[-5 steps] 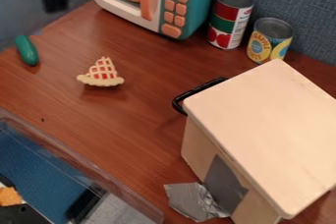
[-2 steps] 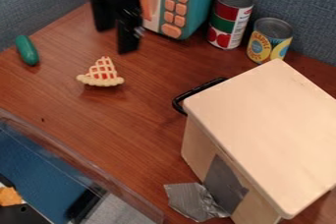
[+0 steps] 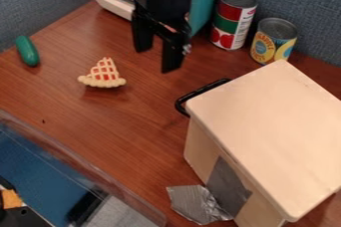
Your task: Pull the door of the drawer and open it
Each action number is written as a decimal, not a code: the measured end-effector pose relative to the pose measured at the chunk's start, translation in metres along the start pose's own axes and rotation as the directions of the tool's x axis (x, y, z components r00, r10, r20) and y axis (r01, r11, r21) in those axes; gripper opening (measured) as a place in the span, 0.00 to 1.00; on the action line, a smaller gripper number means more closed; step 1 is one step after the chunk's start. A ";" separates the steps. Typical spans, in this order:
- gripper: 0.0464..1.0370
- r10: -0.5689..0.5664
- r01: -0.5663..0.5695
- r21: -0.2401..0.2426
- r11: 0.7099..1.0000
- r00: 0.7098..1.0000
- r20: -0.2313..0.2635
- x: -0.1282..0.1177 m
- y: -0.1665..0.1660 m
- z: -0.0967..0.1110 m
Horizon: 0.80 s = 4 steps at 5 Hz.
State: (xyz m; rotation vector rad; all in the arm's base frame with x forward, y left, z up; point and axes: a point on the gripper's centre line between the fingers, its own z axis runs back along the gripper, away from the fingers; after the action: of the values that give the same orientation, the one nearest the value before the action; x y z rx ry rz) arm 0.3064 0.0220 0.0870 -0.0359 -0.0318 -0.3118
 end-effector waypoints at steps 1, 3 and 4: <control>0.96 -0.001 0.001 -0.015 1.000 1.000 -0.019 0.007 -0.015 -0.013; 0.96 -0.022 0.021 -0.013 1.000 0.999 -0.027 0.020 -0.036 -0.034; 0.96 -0.021 0.020 -0.011 1.000 0.999 -0.045 0.022 -0.041 -0.045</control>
State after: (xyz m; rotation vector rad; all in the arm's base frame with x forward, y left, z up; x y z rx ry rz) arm 0.3153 -0.0258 0.0443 -0.0394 0.0140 -0.3332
